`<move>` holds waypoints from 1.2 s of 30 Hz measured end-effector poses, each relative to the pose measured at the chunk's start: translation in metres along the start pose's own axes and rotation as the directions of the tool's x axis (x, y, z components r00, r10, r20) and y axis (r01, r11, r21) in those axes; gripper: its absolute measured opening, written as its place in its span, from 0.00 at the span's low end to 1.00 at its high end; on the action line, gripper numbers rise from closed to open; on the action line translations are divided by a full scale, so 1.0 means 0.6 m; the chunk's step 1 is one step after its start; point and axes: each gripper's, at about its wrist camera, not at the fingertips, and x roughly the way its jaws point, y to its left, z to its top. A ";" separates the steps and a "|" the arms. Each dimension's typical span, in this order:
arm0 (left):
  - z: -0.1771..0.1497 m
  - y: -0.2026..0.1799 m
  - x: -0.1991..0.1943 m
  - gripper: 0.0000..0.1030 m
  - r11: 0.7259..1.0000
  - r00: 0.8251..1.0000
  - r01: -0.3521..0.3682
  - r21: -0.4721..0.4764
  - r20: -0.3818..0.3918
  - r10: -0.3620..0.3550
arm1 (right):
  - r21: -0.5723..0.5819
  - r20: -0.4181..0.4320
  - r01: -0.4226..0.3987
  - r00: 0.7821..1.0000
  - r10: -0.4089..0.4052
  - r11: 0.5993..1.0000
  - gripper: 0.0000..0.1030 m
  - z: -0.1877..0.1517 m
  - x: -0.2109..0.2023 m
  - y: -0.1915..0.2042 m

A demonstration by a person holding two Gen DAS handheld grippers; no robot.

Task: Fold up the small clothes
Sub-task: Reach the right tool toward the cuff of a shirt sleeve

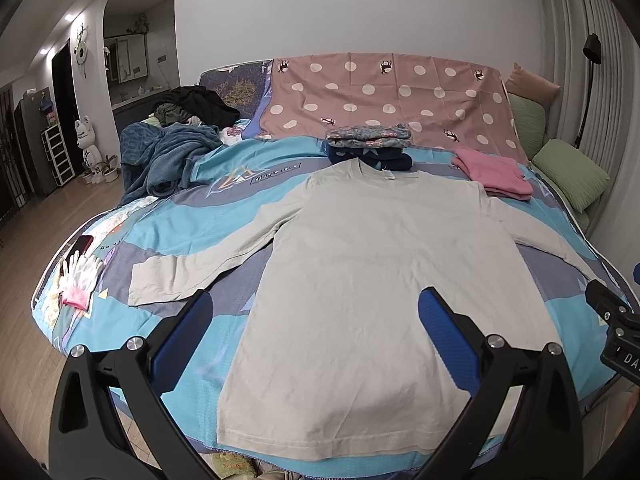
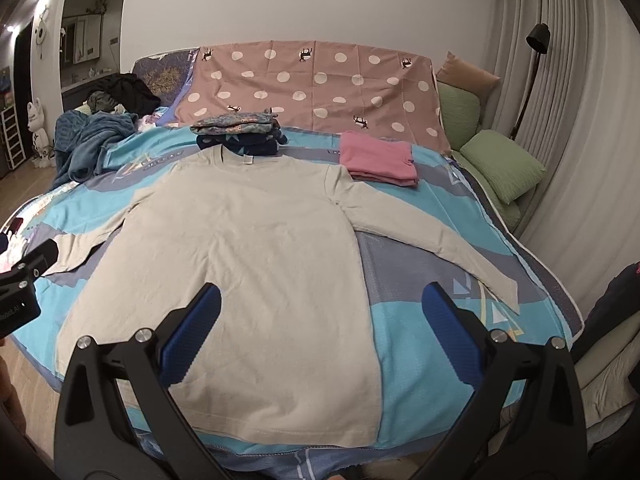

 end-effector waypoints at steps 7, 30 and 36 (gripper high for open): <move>0.001 -0.001 0.001 0.99 1.000 1.000 0.000 0.006 0.002 0.000 | 0.001 -0.011 -0.008 1.000 0.008 1.000 0.98 -0.002 0.003 0.003; 0.013 -0.037 0.007 0.99 0.998 0.999 0.037 0.052 0.010 -0.038 | 0.035 -0.015 -0.010 1.000 0.010 0.999 0.98 0.004 0.018 -0.020; 0.043 -0.075 0.025 0.99 0.991 0.997 0.071 0.114 0.017 -0.073 | 0.140 -0.019 0.088 0.996 -0.086 0.986 0.98 0.028 0.051 -0.112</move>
